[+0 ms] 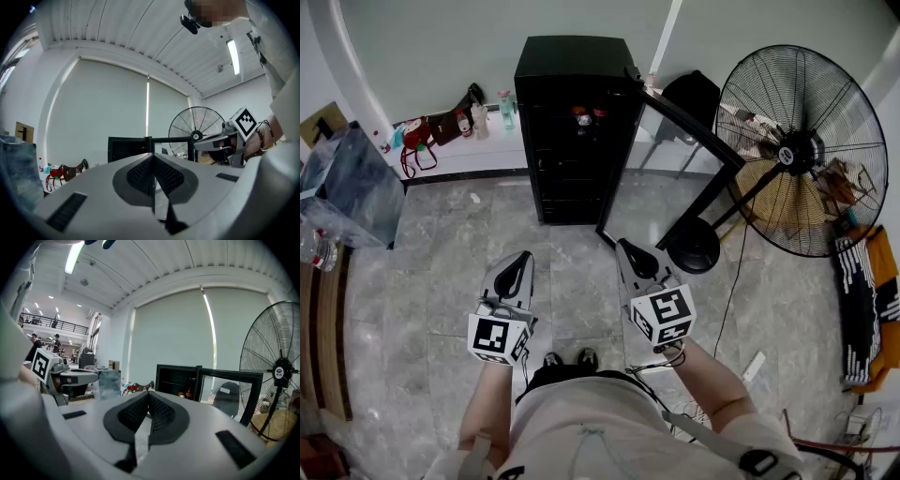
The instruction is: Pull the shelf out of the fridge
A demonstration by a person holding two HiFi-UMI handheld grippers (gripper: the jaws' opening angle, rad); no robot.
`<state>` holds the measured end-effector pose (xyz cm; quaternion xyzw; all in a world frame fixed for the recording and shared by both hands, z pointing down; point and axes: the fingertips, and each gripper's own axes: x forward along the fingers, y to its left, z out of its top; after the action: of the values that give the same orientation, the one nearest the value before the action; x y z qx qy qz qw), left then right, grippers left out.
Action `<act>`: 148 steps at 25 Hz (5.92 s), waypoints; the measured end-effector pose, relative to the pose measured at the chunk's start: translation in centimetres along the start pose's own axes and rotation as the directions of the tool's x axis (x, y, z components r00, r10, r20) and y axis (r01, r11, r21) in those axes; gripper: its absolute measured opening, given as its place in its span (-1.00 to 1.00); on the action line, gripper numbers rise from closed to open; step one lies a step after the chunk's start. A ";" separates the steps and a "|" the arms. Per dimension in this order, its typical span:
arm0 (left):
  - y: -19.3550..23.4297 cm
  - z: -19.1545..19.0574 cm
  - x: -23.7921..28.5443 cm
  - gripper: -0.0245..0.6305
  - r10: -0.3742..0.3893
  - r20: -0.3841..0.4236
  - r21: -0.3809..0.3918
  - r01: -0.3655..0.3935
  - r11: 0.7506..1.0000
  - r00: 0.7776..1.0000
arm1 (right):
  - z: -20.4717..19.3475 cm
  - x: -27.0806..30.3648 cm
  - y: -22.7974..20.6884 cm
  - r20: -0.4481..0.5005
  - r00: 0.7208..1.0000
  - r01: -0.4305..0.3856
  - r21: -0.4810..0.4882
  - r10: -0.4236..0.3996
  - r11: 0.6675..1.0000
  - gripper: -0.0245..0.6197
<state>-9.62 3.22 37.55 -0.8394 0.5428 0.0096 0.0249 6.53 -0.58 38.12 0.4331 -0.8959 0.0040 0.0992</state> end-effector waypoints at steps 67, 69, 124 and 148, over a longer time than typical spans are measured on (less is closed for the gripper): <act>-1.8 -0.5 1.8 -0.02 -0.117 -0.014 -0.029 0.116 0.993 0.993 | -0.7 -0.3 2.7 -0.037 0.992 -0.119 0.030 0.120 0.992 -0.07; -1.8 -0.6 2.0 0.08 -0.118 -0.016 -0.035 0.117 0.992 0.993 | -0.7 -0.2 2.7 -0.036 0.992 -0.119 0.026 0.120 0.993 -0.01; 13.2 -3.9 19.1 0.44 -0.081 0.009 -0.127 0.082 0.989 0.997 | -1.5 18.9 -6.8 -0.127 0.988 -0.082 0.025 0.085 0.996 0.12; 21.9 -3.4 29.0 0.44 -0.186 0.029 -0.243 0.188 0.952 0.982 | 1.6 29.6 -12.4 -0.127 0.991 0.046 0.115 -0.031 0.992 0.11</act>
<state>-17.72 -32.37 38.99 -0.8836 0.4556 0.0766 -0.0763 -2.09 -31.43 40.95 0.4542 -0.8776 0.0822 0.1294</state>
